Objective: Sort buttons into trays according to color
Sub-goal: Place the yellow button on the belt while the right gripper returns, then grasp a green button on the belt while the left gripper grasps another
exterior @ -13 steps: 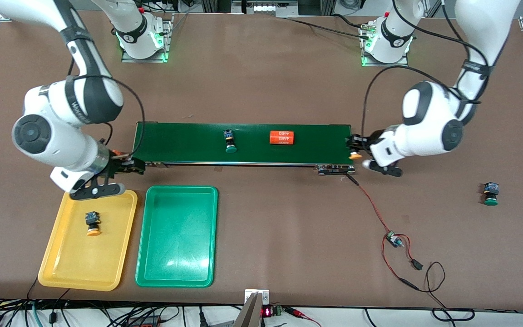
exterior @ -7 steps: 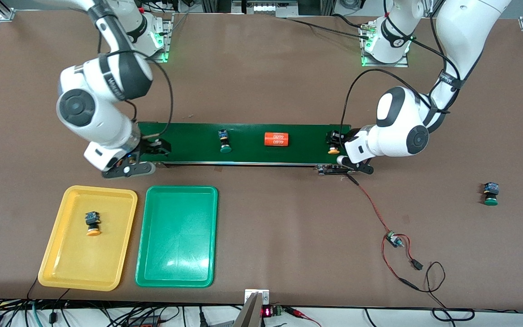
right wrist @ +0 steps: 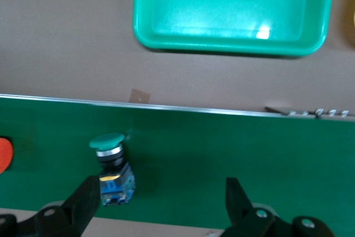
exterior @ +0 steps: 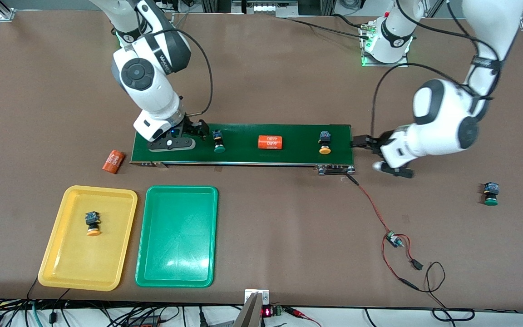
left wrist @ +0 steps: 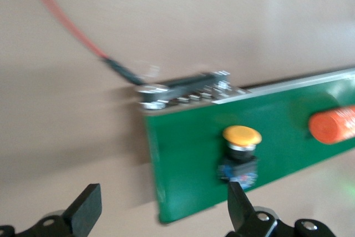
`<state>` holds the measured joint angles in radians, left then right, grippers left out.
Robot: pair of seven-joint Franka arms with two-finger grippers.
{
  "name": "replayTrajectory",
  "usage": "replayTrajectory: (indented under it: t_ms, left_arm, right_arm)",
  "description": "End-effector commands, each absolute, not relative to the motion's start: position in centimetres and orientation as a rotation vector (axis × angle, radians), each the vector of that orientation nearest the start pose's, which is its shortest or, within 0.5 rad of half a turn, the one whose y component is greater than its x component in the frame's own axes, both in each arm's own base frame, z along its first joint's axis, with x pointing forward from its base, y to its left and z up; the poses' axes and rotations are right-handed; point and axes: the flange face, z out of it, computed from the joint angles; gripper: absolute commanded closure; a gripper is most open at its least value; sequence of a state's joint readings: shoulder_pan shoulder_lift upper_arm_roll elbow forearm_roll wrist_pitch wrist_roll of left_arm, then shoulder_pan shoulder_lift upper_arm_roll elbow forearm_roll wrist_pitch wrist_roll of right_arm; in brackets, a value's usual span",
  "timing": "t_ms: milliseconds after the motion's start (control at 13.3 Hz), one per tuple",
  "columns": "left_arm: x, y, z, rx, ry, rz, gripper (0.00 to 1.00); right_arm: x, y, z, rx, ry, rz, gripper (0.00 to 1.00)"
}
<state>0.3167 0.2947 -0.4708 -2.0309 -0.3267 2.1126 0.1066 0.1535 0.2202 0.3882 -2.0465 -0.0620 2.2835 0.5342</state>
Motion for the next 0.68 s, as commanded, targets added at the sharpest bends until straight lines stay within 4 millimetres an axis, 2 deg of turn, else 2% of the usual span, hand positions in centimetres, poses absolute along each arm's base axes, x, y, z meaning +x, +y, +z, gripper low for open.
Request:
replayTrajectory:
  t_ms: [0,150,226,451,602]
  left_arm:
    - [56.6,-3.3,30.0,-3.466,-0.005,0.345,0.0]
    - [56.5,1.5,28.3,-3.305,0.066,0.359,0.0]
    - [56.3,3.2,27.7,-3.242,0.102,0.37,0.0]
    - [56.8,6.6,27.5,-2.951,0.369,0.314,0.0]
    - [57.6,9.0,26.8,-2.73,0.573,0.251,0.0]
  right_arm:
    - [49.4,30.5,33.9,-3.091,0.044,-0.011,0.0]
    - [48.8,31.1,33.0,-3.098,0.076,0.013,0.0]
    - [48.5,31.7,32.4,-3.102,0.078,0.028,0.0]
    - [48.1,31.9,30.5,-3.122,0.071,0.068,0.0]
    - [47.4,32.1,29.0,-3.197,-0.07,0.031,0.0]
